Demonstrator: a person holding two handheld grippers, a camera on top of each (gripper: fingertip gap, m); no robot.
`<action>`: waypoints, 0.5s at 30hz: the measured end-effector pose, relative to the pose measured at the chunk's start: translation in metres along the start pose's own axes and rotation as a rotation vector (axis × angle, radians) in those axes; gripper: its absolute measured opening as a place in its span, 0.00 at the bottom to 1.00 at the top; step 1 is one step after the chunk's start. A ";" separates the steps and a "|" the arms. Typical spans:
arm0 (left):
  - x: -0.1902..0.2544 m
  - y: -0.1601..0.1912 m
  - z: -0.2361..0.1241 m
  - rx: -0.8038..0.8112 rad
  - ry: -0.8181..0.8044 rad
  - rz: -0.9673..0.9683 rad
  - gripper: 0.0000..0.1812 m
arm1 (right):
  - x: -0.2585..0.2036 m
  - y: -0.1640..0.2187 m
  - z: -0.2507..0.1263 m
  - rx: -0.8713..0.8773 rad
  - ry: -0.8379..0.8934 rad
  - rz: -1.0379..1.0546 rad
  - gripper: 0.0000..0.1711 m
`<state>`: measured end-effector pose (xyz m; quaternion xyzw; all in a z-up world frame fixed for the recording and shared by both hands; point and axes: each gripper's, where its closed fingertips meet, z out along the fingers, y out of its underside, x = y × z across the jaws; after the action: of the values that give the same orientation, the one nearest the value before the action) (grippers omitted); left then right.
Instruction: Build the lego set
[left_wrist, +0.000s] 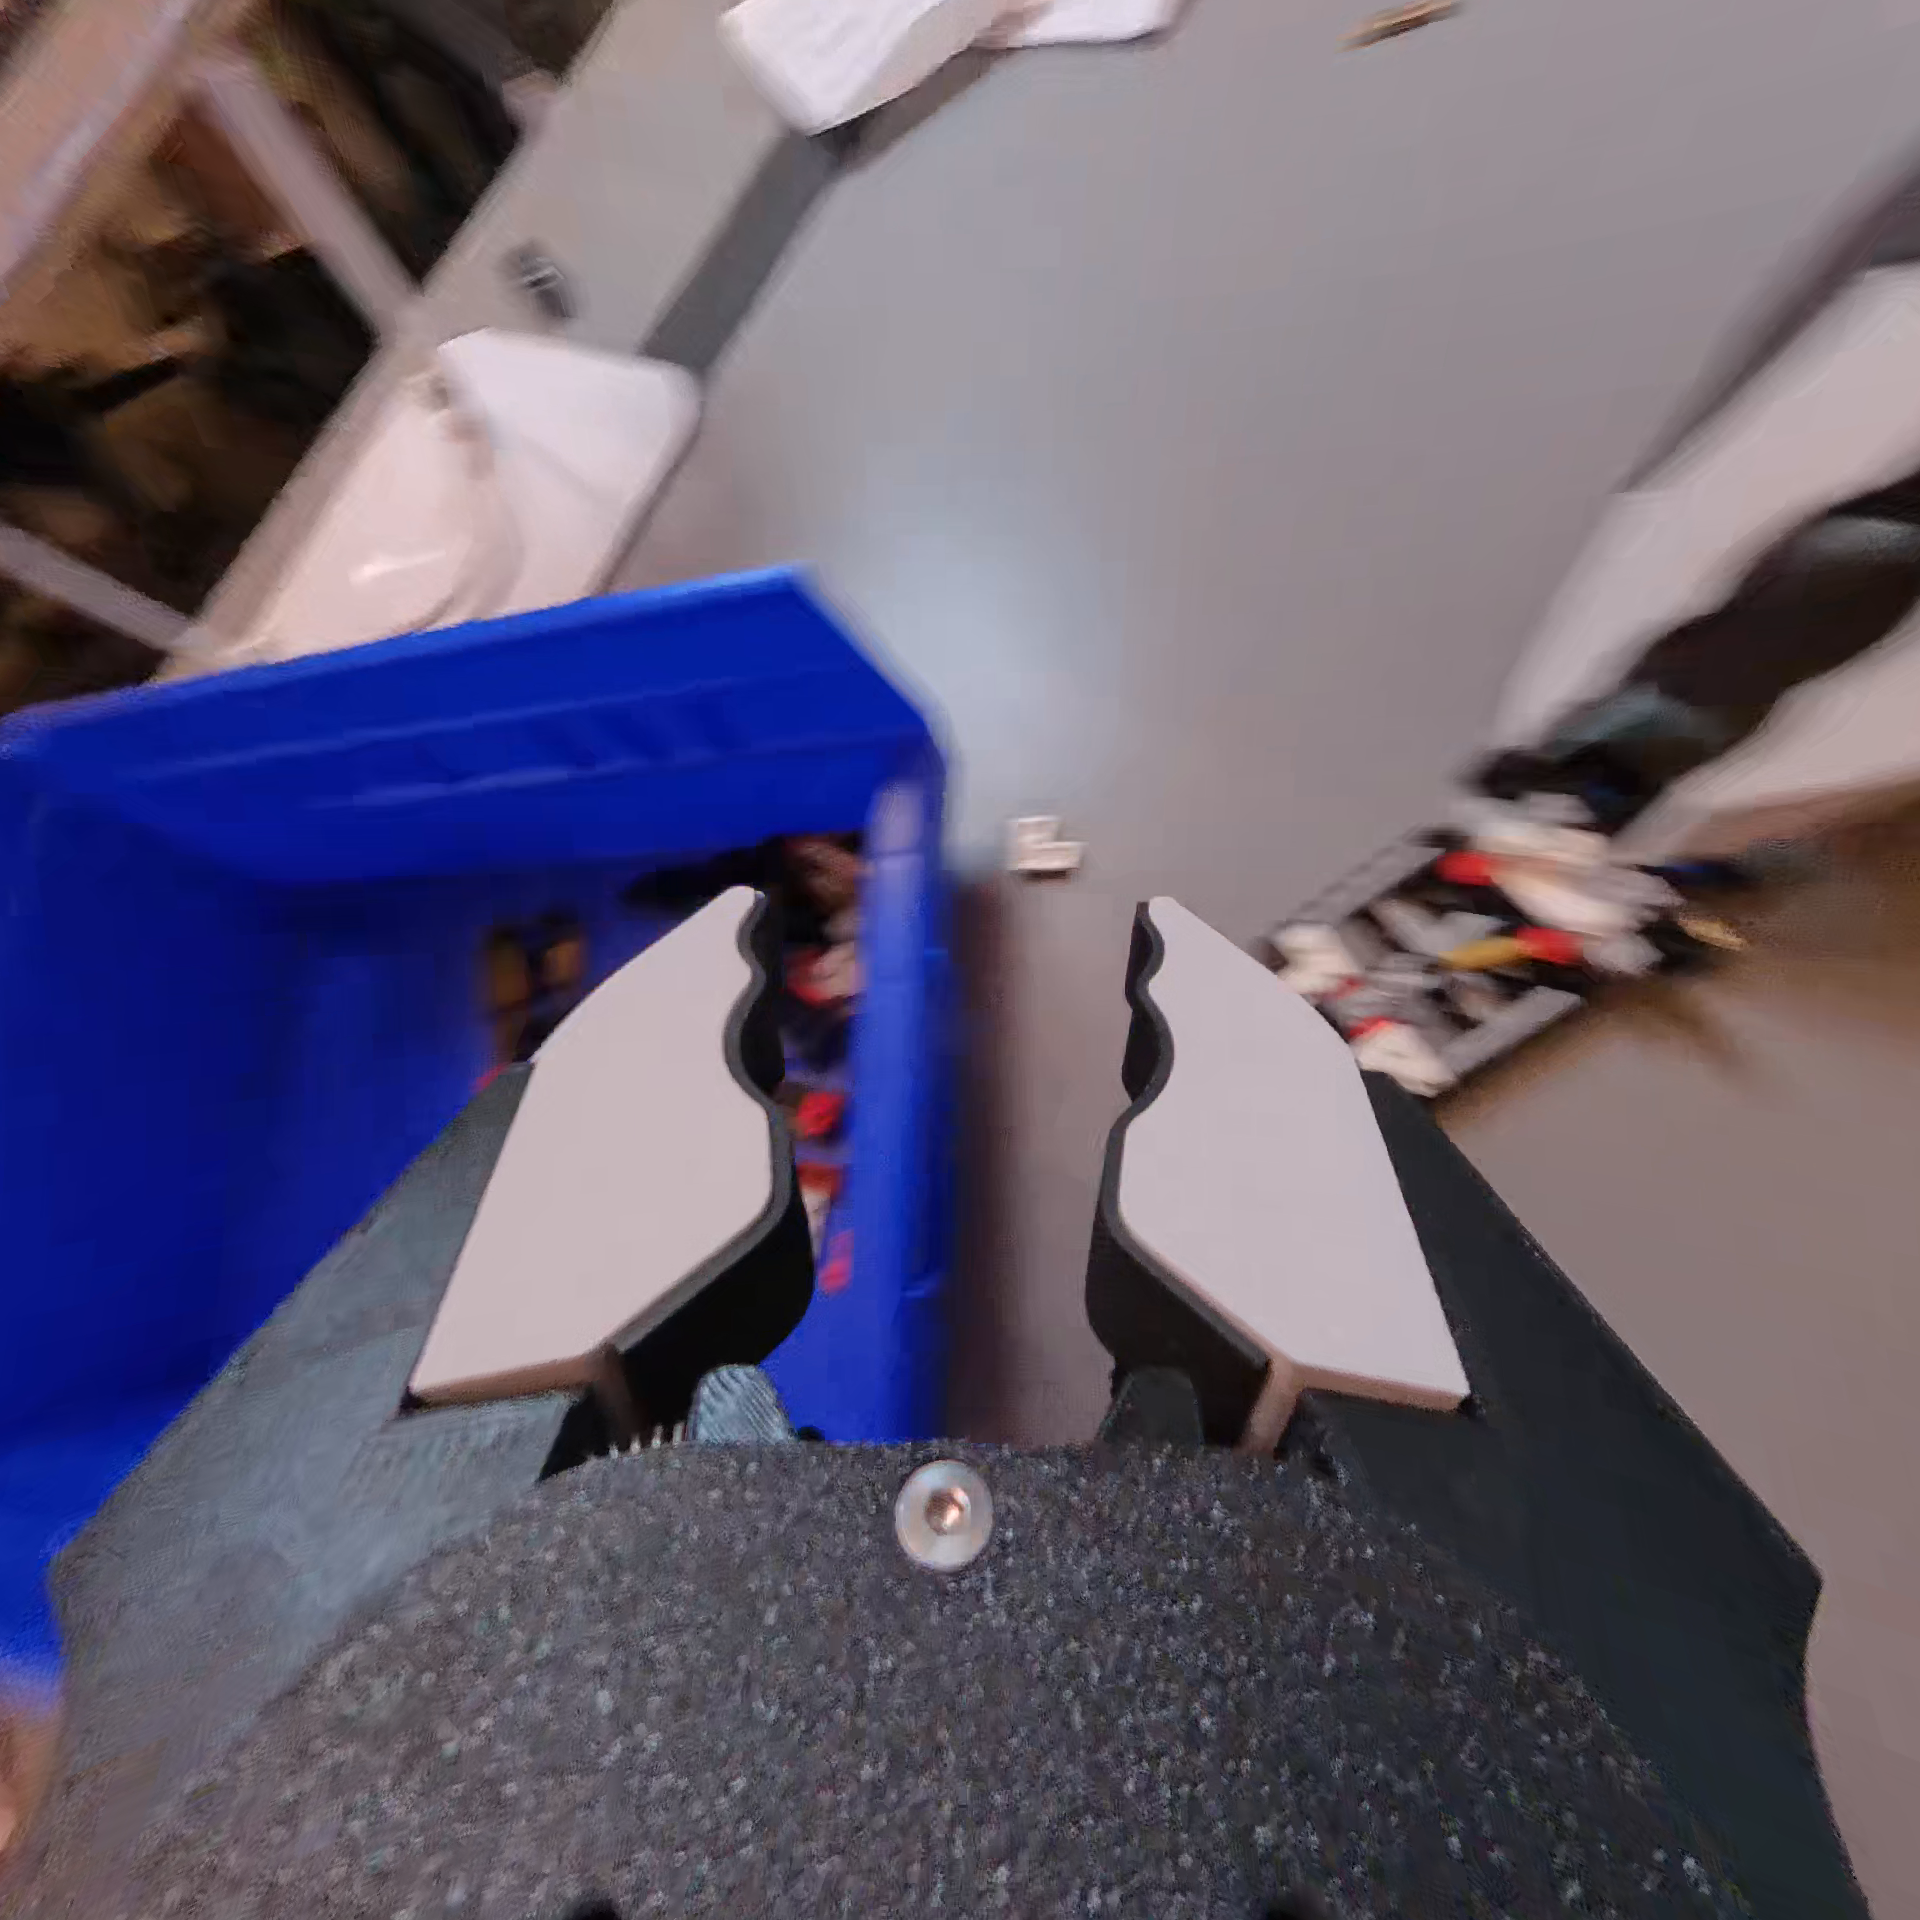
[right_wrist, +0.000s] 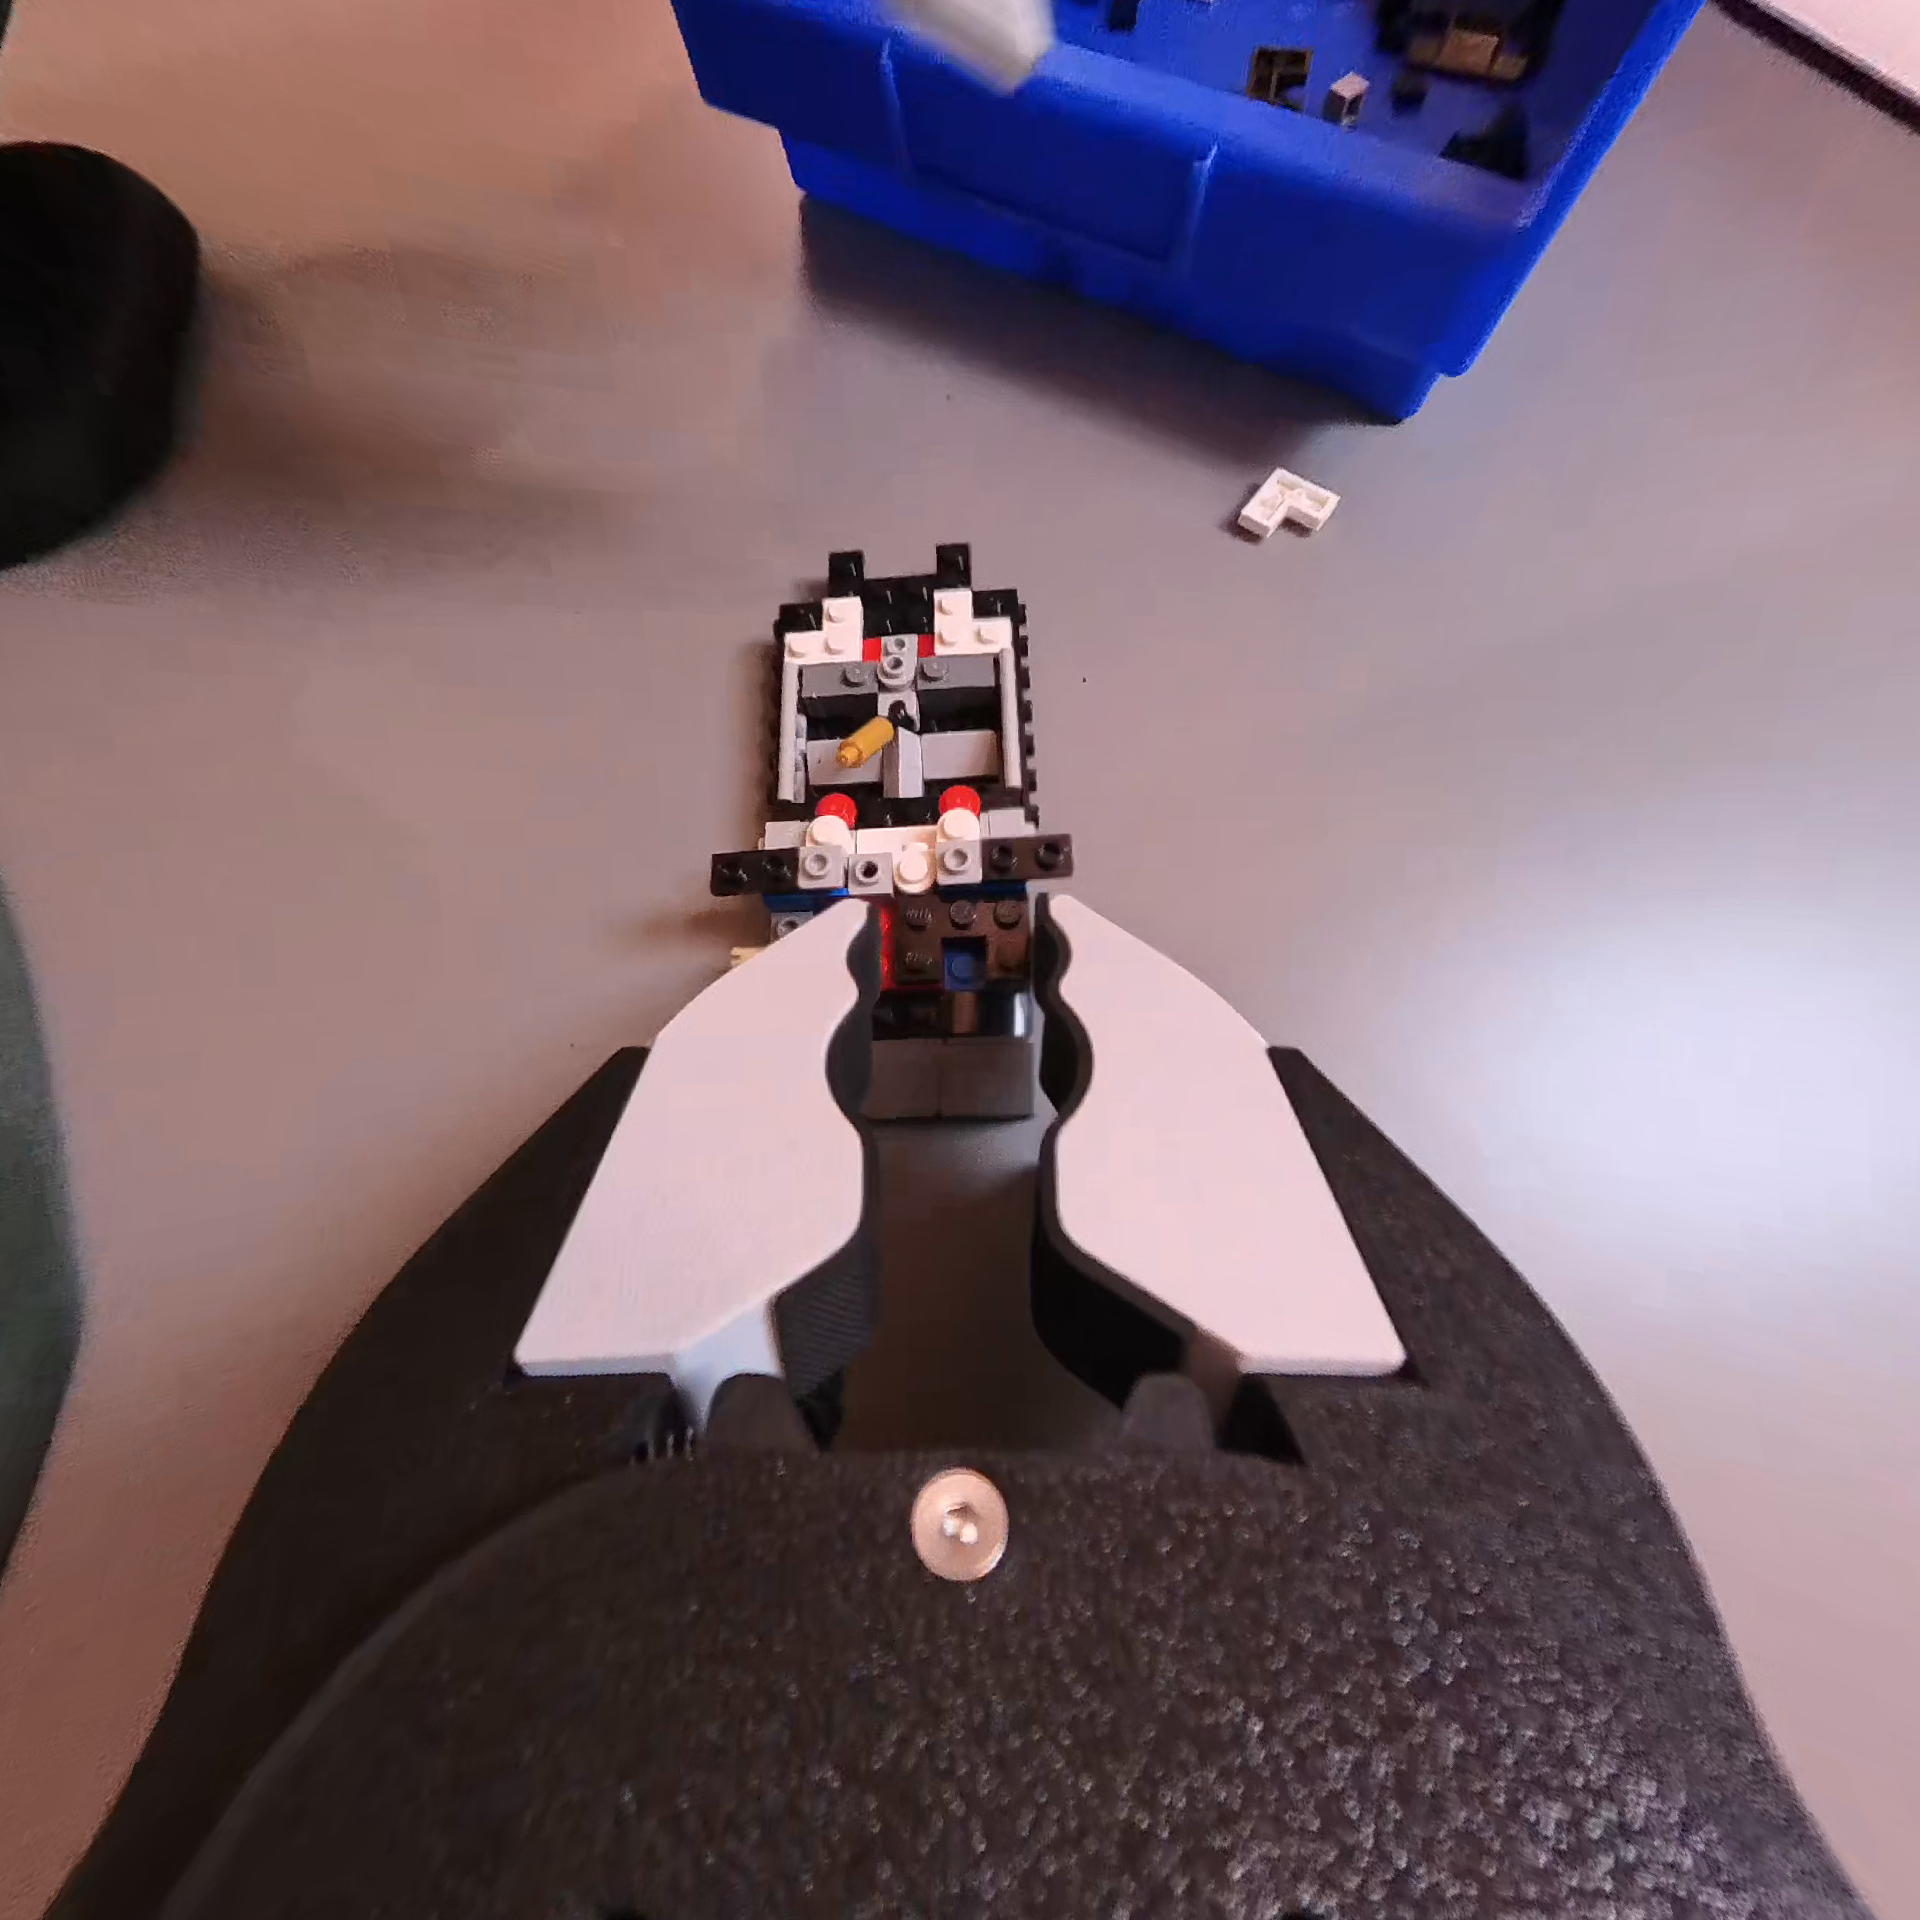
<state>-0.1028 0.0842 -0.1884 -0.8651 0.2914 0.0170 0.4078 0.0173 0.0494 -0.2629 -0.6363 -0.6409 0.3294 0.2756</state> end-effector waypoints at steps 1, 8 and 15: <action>0.022 -0.004 -0.002 0.032 0.110 0.020 0.34 | 0.000 0.000 0.000 -0.009 0.001 0.008 0.16; 0.127 0.031 0.029 -0.073 0.476 0.330 0.42 | 0.000 0.001 0.000 -0.089 -0.025 0.007 0.14; 0.149 0.039 0.041 -0.168 0.638 0.379 0.40 | -0.020 0.002 0.002 -0.145 -0.170 -0.060 0.14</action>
<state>0.0097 0.0209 -0.2824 -0.7882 0.5560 -0.1543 0.2139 0.0172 0.0291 -0.2643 -0.6046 -0.7029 0.3267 0.1834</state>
